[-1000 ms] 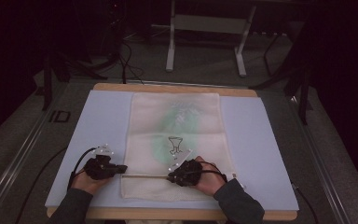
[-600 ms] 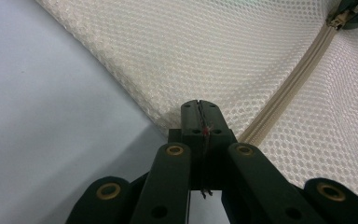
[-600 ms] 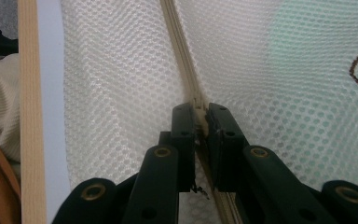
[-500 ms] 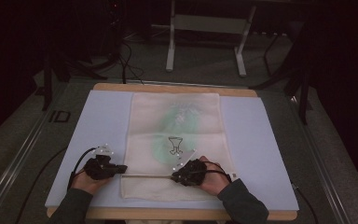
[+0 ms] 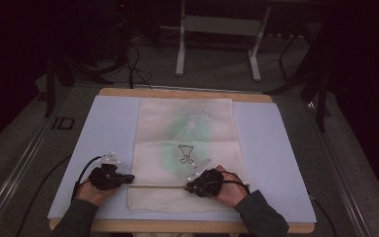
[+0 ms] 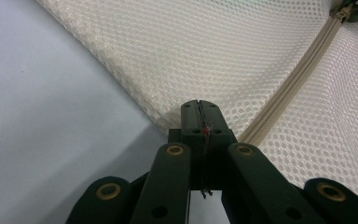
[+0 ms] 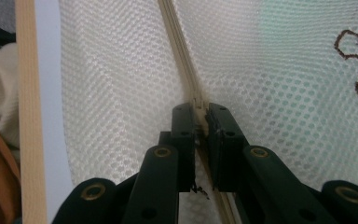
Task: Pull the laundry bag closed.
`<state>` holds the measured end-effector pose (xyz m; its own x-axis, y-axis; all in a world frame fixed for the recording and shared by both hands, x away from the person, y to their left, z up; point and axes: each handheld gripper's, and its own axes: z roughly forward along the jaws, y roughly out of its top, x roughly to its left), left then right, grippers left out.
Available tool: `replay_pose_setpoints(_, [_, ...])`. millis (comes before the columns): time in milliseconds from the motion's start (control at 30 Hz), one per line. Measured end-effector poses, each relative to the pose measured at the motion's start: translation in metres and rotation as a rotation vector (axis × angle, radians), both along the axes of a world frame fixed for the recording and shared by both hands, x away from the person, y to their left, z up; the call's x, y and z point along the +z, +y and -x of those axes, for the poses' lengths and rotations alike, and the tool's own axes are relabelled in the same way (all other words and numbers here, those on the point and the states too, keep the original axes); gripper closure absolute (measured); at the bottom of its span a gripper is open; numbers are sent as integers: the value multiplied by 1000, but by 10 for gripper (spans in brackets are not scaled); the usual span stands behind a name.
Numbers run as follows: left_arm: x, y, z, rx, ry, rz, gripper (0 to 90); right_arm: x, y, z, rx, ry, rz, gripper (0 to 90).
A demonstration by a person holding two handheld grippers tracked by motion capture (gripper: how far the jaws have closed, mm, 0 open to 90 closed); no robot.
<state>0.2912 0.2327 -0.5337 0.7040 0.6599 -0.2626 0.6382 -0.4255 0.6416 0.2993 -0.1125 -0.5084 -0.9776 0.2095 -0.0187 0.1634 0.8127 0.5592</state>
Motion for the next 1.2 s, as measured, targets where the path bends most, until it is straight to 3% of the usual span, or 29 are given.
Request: replay_pose_setpoints(1200, [0, 0, 0, 1, 1, 2, 900, 0, -41, 0, -59, 3, 13, 822])
